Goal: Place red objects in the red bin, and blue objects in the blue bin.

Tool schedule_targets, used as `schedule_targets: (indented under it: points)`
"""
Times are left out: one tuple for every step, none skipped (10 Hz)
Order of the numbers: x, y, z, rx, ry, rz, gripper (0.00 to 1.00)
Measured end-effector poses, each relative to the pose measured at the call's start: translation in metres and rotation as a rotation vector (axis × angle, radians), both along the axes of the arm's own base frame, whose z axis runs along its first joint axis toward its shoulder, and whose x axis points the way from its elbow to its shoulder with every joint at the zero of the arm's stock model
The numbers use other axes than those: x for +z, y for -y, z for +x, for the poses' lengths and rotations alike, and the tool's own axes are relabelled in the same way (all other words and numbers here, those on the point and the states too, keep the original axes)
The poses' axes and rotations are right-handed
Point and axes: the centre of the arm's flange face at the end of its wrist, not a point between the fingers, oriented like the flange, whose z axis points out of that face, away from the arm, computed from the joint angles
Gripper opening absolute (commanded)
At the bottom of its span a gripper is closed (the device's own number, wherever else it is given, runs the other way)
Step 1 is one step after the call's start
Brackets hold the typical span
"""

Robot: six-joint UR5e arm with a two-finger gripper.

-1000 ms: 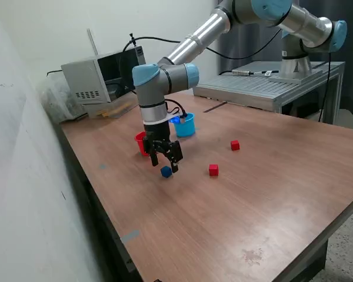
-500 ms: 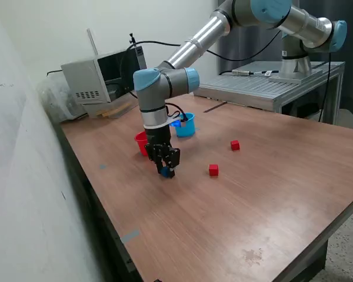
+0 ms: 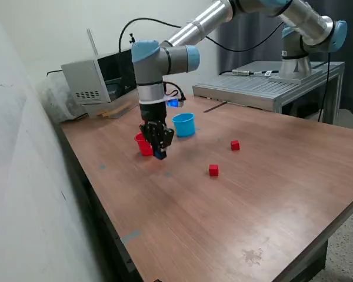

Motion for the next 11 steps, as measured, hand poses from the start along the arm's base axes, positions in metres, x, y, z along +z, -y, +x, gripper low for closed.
schedule_targets:
  points:
    - [0.021,-0.005,0.016,-0.031,0.006,0.025,0.00]
    - [0.037,-0.010,0.036,-0.063,0.023,0.048,0.00]
    - [0.048,-0.017,0.057,-0.093,0.050,0.066,0.00]
    - [0.056,-0.029,0.078,-0.129,0.085,0.078,0.00]
    - [0.062,-0.047,0.097,-0.166,0.123,0.085,0.00]
    - [0.063,-0.066,0.114,-0.201,0.168,0.090,0.00]
    - [0.060,-0.088,0.128,-0.238,0.211,0.099,0.00]
    - [0.056,-0.112,0.138,-0.273,0.244,0.109,0.00]
    - [0.051,-0.133,0.145,-0.303,0.268,0.116,0.00]
    - [0.046,-0.148,0.151,-0.324,0.287,0.120,0.00]
    - [0.041,-0.159,0.156,-0.339,0.304,0.125,0.00]
